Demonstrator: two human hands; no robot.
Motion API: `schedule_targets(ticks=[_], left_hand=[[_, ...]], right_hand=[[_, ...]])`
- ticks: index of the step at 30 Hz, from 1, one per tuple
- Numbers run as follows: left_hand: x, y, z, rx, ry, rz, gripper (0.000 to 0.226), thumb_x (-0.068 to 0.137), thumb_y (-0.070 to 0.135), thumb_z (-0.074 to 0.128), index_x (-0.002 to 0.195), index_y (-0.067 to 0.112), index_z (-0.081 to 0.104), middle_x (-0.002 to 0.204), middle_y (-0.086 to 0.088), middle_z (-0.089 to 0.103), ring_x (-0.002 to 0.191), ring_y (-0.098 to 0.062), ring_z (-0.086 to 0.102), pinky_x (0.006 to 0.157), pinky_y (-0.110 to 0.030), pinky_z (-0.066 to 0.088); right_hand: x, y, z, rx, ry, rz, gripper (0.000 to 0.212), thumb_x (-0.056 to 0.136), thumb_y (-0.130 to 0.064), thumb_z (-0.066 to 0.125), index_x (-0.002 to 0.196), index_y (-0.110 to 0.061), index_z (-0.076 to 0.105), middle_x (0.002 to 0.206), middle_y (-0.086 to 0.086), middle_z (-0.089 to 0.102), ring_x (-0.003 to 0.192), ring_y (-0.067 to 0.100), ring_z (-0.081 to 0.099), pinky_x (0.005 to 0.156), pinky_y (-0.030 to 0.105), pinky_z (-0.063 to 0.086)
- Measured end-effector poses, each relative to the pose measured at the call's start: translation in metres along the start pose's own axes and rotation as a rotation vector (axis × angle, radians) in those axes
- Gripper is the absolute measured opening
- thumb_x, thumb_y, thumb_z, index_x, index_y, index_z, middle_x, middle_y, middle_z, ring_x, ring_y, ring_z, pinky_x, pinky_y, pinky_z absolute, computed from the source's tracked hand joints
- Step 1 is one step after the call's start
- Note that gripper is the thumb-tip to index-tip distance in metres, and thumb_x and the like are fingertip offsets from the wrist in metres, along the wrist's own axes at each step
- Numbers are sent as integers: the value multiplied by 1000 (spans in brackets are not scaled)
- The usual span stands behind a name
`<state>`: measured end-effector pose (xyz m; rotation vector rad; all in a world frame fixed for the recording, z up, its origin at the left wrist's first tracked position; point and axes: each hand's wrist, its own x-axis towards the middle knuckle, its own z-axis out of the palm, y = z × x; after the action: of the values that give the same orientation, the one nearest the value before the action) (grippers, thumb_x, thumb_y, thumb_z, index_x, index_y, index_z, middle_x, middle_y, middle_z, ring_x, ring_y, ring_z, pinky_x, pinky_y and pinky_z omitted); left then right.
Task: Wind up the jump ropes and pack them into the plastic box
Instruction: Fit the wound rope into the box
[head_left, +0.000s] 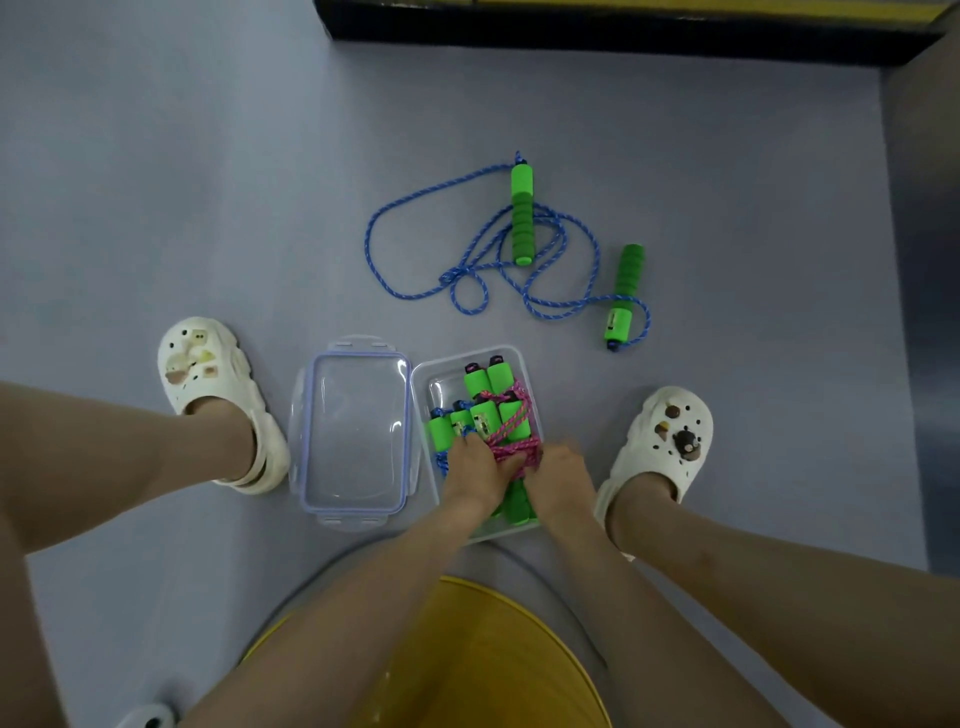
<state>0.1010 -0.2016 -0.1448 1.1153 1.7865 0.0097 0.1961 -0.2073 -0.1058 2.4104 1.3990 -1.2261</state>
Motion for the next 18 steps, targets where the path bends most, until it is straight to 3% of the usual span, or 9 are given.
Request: schedule_targets(ticks=[4, 6, 8, 11, 18], left_hand=[[-13, -8, -1, 254, 179, 241, 82, 80, 31, 73, 141, 1, 28, 139, -18, 35, 127, -32, 35, 104, -42, 36], [-13, -18, -5, 492, 133, 345, 106, 82, 41, 68, 151, 7, -6, 159, -11, -1, 146, -29, 6, 117, -46, 15], [-8, -25, -11, 721, 85, 457, 118, 83, 50, 64, 142, 15, -32, 151, -1, -33, 143, -22, -22, 116, -45, -6], [-2, -28, -13, 911, 54, 576, 114, 84, 56, 57, 142, 16, -33, 148, -1, -37, 138, -19, -30, 110, -45, -16], [6, -21, -5, 962, 33, 516, 114, 85, 59, 53, 138, 11, -36, 155, -6, -27, 144, -23, -21, 114, -47, -6]], right_hand=[[-3, 0, 5, -16, -49, -18, 27, 86, -16, 57, 108, -1, 61, 110, 19, 59, 101, 35, 60, 80, 37, 48], [-6, -1, 9, -18, -83, -21, 28, 84, -14, 60, 109, -1, 61, 110, 20, 59, 99, 36, 60, 80, 38, 48], [-8, 0, 13, 0, -95, -30, 28, 84, -12, 60, 110, 0, 61, 110, 21, 59, 98, 36, 60, 80, 38, 48], [-6, 0, 15, 37, -81, -28, 27, 86, -10, 59, 111, 2, 60, 110, 22, 58, 96, 36, 60, 79, 37, 47], [5, -4, 13, 80, -85, 42, 27, 91, -14, 46, 105, 4, 62, 109, 22, 58, 95, 36, 60, 74, 33, 44]])
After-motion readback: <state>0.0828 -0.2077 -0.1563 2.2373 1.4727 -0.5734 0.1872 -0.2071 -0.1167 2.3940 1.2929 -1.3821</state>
